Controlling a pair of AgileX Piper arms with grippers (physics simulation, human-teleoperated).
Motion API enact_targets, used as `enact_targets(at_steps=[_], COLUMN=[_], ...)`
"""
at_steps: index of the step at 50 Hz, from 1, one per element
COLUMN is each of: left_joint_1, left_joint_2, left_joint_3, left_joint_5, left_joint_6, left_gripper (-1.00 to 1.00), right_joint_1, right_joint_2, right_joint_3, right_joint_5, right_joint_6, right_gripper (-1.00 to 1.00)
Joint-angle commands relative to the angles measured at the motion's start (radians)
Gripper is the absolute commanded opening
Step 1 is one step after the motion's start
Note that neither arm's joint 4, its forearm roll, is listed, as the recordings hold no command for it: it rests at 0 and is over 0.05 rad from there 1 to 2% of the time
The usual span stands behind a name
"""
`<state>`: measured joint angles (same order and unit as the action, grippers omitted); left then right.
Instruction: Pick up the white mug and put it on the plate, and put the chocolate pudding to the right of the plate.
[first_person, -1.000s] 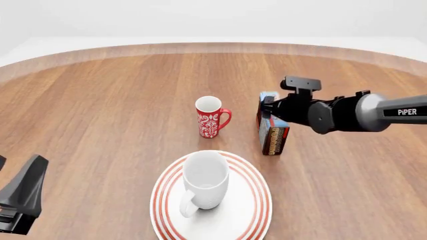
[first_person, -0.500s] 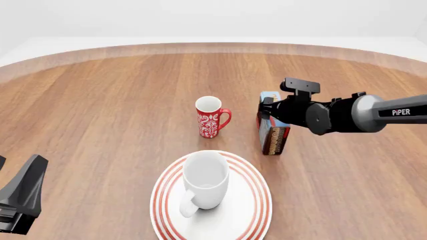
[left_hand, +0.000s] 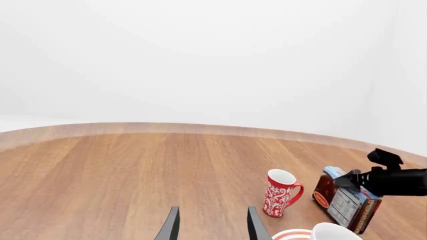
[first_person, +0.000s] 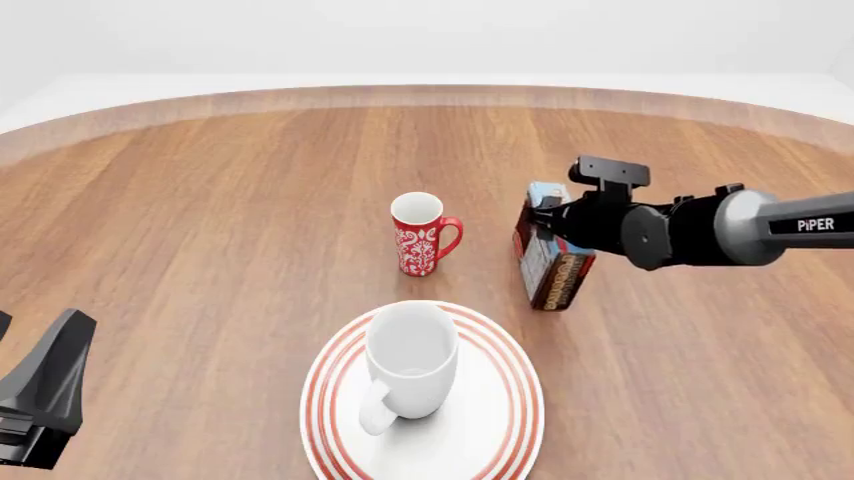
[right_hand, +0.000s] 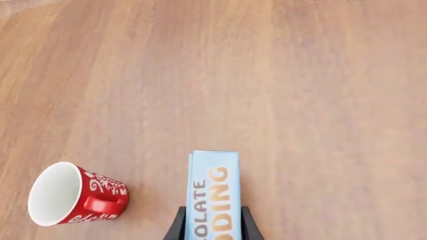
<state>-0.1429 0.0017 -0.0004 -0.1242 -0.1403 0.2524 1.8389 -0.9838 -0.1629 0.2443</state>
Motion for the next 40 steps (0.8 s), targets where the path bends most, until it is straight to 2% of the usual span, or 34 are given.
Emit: enact_targets(at_steps=[1,24,40], left_joint_1=[0.000,0.000,0.000], left_joint_2=[0.000,0.000,0.000], left_joint_3=[0.000,0.000,0.000], left_joint_5=[0.000,0.000,0.000], left_joint_6=[0.000,0.001,0.007], left_gripper=[1.00,1.00,1.00], right_joint_1=[-0.013,-0.012,-0.041], right_joint_2=[-0.025,-0.158,-0.302], right_joint_3=[0.019,0.047,0.135], right_joint_5=[0.012,0.052,0.083], right_joint_6=[-0.009,-0.012,-0.022], right_gripper=[-1.00,-1.00,-1.00])
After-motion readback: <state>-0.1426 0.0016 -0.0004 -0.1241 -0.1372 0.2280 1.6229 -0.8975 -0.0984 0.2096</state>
